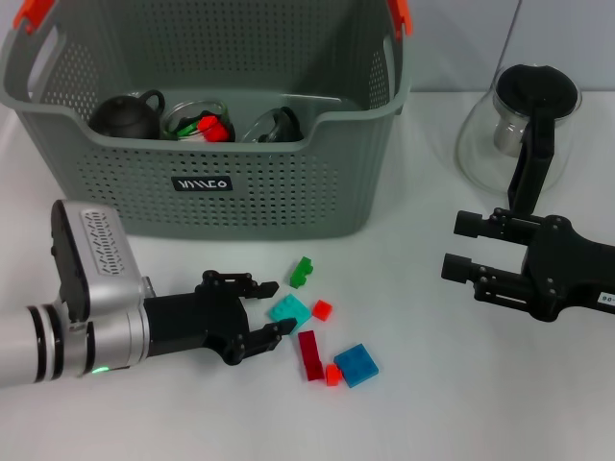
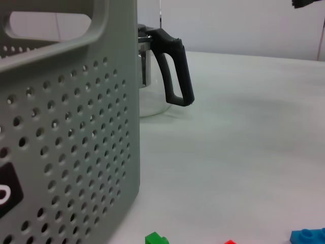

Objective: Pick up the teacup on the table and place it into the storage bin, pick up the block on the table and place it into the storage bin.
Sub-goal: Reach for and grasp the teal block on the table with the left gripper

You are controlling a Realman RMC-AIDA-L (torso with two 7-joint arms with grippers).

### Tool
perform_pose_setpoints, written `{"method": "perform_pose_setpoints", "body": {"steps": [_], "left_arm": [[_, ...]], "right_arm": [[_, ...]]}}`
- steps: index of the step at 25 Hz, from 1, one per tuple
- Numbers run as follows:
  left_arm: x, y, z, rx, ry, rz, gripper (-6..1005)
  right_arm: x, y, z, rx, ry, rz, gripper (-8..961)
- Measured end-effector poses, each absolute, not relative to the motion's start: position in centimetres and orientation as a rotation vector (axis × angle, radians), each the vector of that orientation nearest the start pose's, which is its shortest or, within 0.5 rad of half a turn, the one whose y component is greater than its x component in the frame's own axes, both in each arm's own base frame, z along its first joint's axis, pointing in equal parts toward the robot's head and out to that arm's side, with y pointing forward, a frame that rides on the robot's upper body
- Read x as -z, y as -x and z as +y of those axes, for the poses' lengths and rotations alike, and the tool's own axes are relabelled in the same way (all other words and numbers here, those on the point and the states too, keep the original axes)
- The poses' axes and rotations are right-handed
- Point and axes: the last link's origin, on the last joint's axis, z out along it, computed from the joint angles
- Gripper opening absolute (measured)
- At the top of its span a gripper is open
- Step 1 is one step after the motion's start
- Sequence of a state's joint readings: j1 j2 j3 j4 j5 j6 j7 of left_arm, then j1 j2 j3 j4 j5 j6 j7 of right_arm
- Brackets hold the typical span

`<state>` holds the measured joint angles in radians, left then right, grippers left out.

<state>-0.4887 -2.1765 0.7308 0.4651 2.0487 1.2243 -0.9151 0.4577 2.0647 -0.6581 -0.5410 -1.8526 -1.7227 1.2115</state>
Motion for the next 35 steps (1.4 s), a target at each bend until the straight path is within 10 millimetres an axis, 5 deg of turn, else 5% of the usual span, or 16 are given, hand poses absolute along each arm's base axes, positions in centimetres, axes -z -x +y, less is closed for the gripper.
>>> {"method": "perform_pose_setpoints", "body": {"steps": [11,16,35], "left_arm": [[8.2,29.5,30.5,0.426,2.669,-0.385,539],[8.3,29.6,30.4,0.418,2.675,-0.369,733],[9.3,29.6,30.2,0.392,2.686,-0.328,730]], "right_arm": [[-0.4,-26.7,29.3,-1.022,2.678,0.537,673],[-0.4,-26.8,29.3,-1.018,2.676,0.539,674],[-0.3,-26.9,29.2,-1.013,2.676,0.547,673]]}}
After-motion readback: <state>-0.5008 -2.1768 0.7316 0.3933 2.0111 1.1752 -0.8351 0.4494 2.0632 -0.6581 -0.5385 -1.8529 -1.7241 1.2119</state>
